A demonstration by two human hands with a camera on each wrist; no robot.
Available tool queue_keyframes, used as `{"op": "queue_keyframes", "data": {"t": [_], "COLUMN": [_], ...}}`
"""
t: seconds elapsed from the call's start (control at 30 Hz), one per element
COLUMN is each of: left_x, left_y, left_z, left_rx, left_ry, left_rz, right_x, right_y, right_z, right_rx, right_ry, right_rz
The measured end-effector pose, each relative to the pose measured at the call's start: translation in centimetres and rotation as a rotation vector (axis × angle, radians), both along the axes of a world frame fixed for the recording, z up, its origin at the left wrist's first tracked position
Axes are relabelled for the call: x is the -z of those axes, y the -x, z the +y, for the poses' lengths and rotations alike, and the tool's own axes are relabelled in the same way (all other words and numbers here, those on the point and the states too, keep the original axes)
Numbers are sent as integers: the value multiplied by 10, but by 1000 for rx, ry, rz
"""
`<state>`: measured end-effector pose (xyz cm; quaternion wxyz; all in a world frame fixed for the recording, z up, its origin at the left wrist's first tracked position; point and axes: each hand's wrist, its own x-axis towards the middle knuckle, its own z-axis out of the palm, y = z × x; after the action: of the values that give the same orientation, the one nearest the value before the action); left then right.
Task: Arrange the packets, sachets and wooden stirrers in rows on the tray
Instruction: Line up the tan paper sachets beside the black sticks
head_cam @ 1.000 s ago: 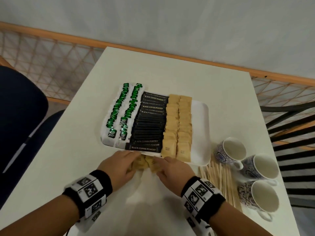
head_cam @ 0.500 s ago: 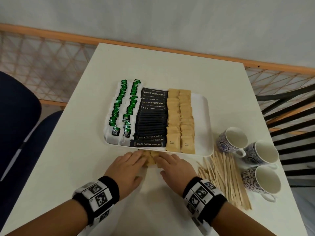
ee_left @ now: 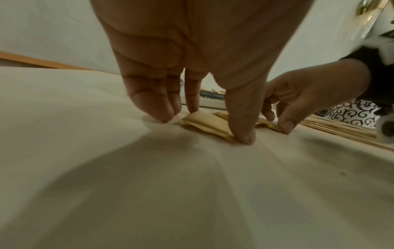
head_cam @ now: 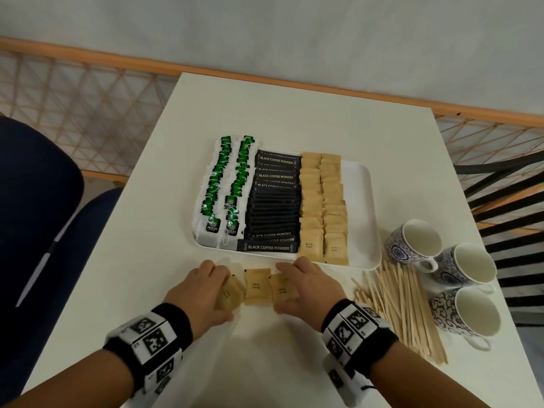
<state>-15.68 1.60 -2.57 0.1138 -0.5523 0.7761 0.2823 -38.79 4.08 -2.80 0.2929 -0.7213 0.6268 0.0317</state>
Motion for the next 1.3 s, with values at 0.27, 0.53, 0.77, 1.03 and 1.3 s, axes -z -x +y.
{"op": "queue_keyframes", "data": {"t": [0.27, 0.53, 0.77, 1.03, 1.3], "left_x": [6, -3, 0, 8, 4], "left_y": [14, 14, 47, 65, 77], "left_z": [-12, -20, -18, -10, -11], "left_rx": [-121, -46, 17, 14, -105], "left_ry": [-67, -52, -19, 24, -96], "left_rz": [108, 303, 323, 165, 268], "right_x": [-1, -14, -27, -13, -17], "right_y": [-3, 37, 89, 105, 106], "right_z": [-4, 1, -23, -31, -35], "right_rx": [67, 240, 727, 719, 592], "right_ry": [-22, -6, 24, 30, 146], "right_rz": [-15, -327, -679, -638, -609]}}
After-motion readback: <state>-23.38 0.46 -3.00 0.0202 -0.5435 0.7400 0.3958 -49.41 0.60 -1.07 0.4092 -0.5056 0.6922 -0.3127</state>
